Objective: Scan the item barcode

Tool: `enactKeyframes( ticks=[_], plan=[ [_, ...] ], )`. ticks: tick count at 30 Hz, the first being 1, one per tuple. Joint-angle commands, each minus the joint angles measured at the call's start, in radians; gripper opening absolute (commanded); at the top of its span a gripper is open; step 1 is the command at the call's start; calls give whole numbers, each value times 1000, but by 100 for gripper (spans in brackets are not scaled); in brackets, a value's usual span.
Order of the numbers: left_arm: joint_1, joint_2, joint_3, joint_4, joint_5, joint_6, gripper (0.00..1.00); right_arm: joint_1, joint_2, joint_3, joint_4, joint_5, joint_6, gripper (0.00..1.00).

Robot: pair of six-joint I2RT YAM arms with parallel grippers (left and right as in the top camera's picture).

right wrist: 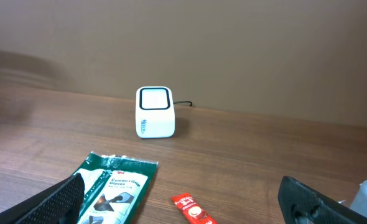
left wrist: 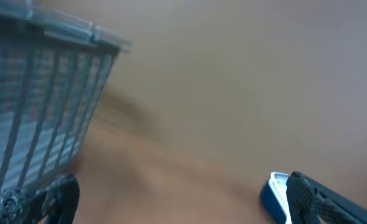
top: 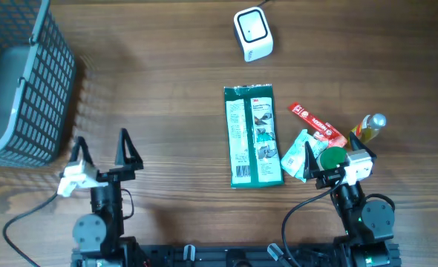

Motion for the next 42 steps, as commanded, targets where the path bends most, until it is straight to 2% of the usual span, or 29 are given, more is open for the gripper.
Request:
enactKeyframes(
  ticks=[1,4,6,42],
  plan=[
    [6,-6,-5,-141,26,31,100,-3,-9,-1,3,16,16,100],
    [5,-6,-5,-242,102,195,100,-3,-9,-1,3,16,16,100],
    [5,-6,-5,-240,123,242,100,-3,-9,-1,3,16,17,100],
    [5,-5,-5,-233,159,235,100,-3,-9,-1,3,16,16,99]
  ],
)
